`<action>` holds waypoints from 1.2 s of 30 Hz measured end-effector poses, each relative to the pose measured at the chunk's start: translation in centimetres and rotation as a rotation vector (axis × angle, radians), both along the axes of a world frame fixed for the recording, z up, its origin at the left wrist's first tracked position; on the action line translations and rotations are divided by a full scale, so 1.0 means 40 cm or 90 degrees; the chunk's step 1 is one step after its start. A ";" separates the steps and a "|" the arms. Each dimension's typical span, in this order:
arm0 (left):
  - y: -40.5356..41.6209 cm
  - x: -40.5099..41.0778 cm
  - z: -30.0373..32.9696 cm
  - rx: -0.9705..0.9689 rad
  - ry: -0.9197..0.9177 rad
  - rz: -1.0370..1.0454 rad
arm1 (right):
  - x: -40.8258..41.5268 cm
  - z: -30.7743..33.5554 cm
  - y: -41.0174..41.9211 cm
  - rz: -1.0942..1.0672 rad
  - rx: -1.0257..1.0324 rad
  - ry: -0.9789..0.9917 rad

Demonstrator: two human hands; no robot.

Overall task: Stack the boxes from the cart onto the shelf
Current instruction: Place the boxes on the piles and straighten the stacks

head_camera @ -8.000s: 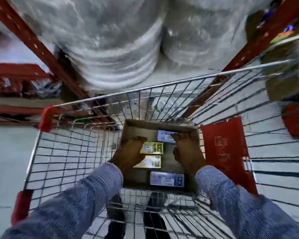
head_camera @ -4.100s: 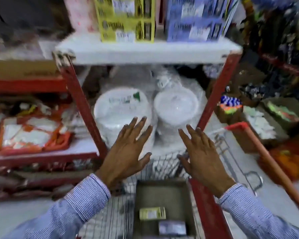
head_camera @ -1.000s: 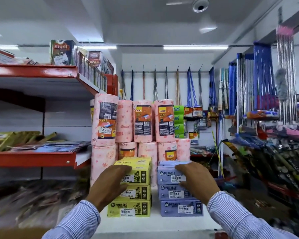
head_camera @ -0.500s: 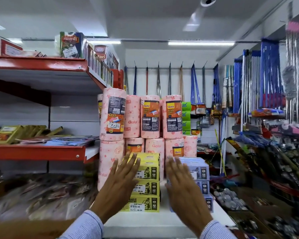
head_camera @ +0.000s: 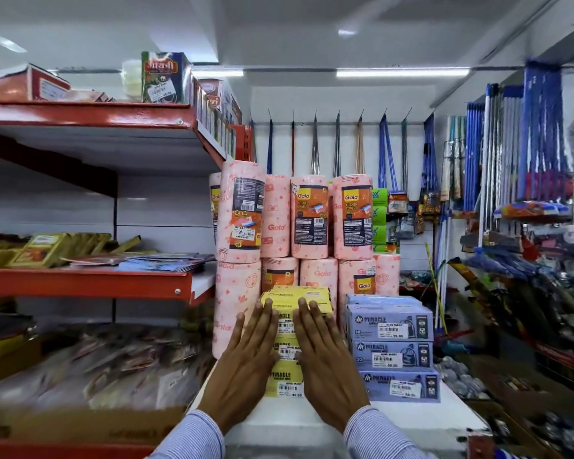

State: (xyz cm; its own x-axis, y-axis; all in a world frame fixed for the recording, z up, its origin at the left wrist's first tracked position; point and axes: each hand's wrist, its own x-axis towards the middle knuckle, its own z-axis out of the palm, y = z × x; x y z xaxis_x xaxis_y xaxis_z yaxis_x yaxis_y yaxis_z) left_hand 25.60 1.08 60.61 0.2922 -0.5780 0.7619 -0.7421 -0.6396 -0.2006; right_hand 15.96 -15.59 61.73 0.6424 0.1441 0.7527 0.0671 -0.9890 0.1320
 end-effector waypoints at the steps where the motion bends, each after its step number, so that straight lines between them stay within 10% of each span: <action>1: 0.001 0.000 0.000 0.000 -0.001 -0.001 | 0.000 0.001 0.000 -0.001 -0.001 -0.003; 36: -0.394 -0.224 0.000 -0.147 0.101 -0.153 | -0.150 -0.006 -0.350 -0.068 0.015 -0.115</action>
